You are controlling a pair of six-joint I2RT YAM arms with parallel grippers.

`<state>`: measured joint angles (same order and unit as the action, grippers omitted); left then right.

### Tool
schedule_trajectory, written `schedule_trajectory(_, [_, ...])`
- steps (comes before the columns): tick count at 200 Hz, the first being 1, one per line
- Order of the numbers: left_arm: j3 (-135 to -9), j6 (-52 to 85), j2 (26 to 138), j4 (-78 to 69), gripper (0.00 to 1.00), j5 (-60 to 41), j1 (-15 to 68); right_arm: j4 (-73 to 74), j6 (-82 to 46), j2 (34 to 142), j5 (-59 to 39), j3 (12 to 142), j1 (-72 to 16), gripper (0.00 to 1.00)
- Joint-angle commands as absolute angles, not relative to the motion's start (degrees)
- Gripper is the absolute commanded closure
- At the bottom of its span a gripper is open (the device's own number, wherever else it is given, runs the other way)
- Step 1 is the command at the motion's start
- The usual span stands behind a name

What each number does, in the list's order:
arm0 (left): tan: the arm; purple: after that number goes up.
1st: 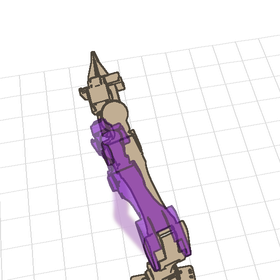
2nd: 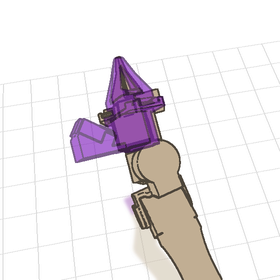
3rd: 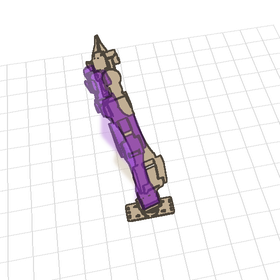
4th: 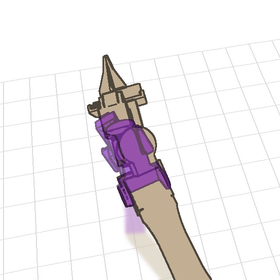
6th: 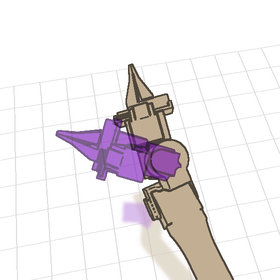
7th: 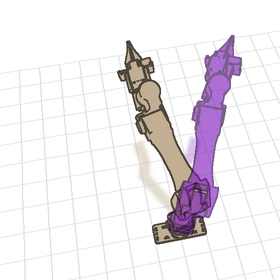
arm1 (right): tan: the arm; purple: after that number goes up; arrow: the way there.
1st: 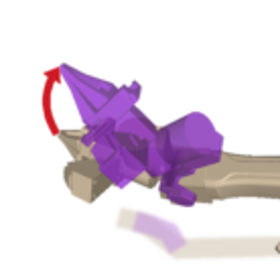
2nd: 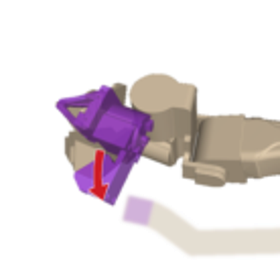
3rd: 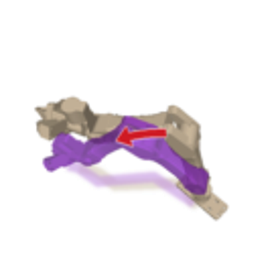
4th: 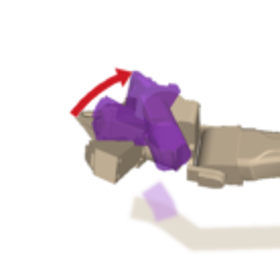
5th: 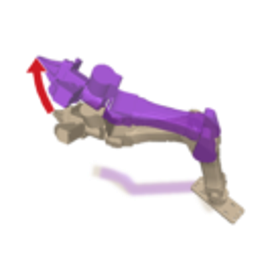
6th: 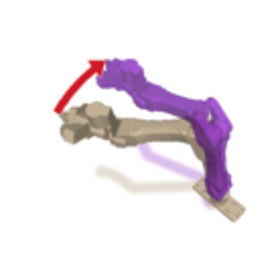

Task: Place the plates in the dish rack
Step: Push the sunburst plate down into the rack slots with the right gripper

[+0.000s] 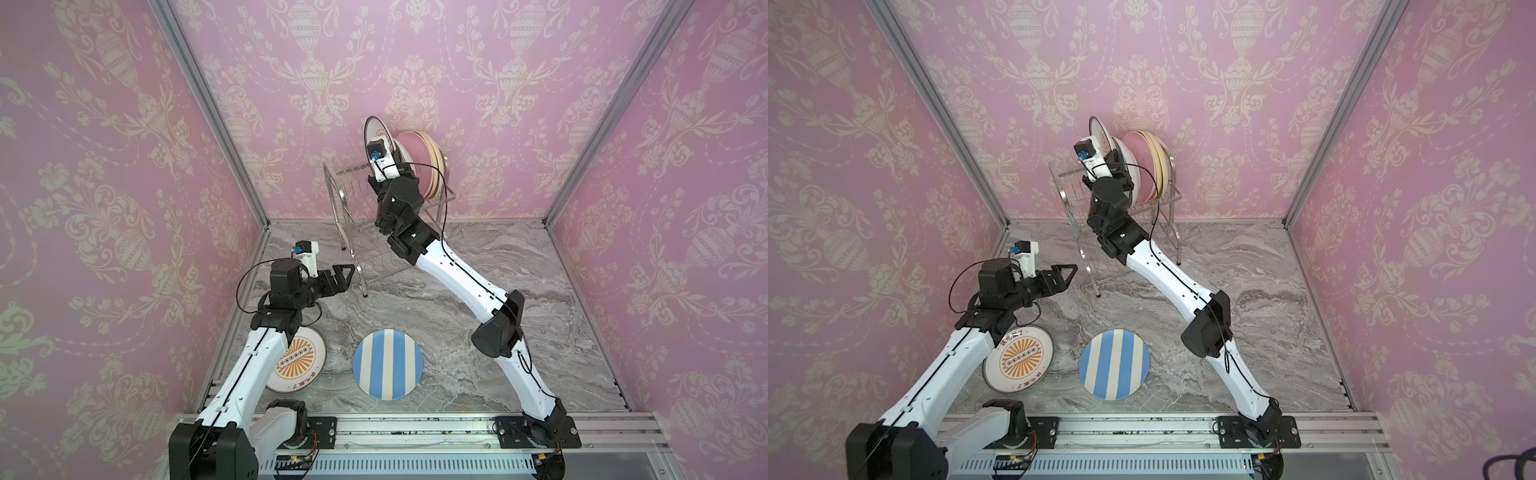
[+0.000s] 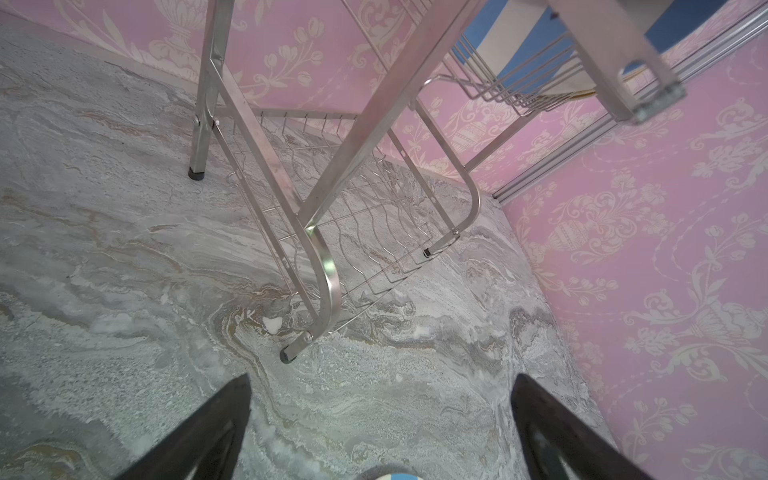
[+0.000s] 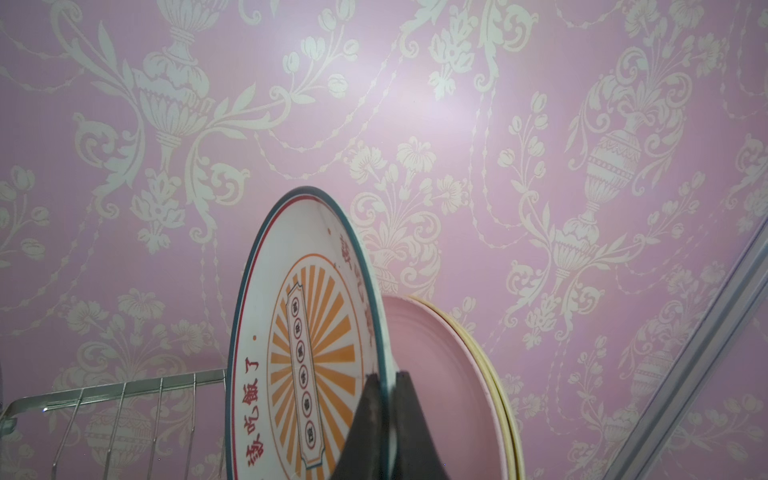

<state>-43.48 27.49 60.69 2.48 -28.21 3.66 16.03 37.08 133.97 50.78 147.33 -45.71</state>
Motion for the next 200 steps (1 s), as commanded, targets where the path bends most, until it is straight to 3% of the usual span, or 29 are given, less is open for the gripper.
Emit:
schedule_trajectory(1, [-42.5, 25.5, 59.2, 3.7, 0.01, -28.4, 4.2, 19.5, 35.9, 134.8, 49.3, 148.6, -45.4, 1.0])
schedule_trajectory(200, [-42.4, 24.8, 58.7, 4.2, 0.01, -28.7, 4.2, 22.4, 38.6, 139.1, 51.4, 148.5, -45.6, 1.0])
